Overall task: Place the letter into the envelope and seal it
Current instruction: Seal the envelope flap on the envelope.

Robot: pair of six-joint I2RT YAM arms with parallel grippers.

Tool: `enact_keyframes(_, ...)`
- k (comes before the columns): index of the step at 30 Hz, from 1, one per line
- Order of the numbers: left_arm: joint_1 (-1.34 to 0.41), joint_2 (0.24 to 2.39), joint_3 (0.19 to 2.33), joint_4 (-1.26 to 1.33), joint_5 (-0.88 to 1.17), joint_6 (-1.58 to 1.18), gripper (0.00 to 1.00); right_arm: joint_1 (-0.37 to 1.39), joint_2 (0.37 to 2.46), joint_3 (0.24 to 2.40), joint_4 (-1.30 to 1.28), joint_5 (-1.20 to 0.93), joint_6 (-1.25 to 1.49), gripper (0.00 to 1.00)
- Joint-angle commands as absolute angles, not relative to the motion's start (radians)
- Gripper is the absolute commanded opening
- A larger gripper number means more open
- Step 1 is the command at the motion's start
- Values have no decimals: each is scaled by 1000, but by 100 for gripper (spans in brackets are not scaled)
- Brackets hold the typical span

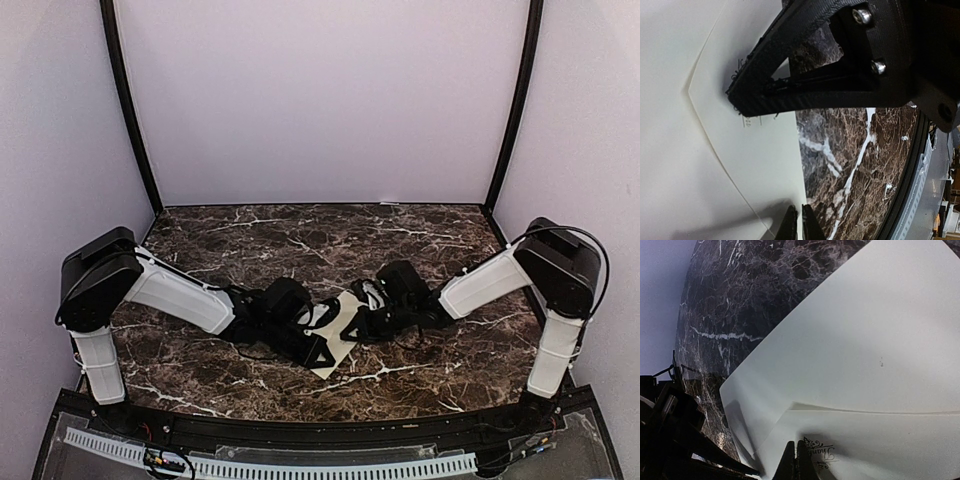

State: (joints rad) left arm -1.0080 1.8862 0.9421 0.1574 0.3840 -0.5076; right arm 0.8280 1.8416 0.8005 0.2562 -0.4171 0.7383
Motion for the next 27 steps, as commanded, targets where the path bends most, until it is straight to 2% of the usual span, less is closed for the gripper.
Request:
enact_keyframes(1, -1011, 1910, 943, 74, 364, -491, 5, 839, 1898, 812, 241, -327, 782, 0)
enact_keyframes(7, -1011, 1910, 940, 74, 366, -492, 4, 837, 1926, 853, 243, -316, 787, 0)
enact_keyframes(17, -1011, 1915, 939, 77, 367, -494, 4, 841, 1988, 924, 255, -424, 749, 0)
enact_keyframes(27, -1010, 1850, 959, 67, 326, -499, 3, 815, 1915, 856, 257, -413, 745, 0)
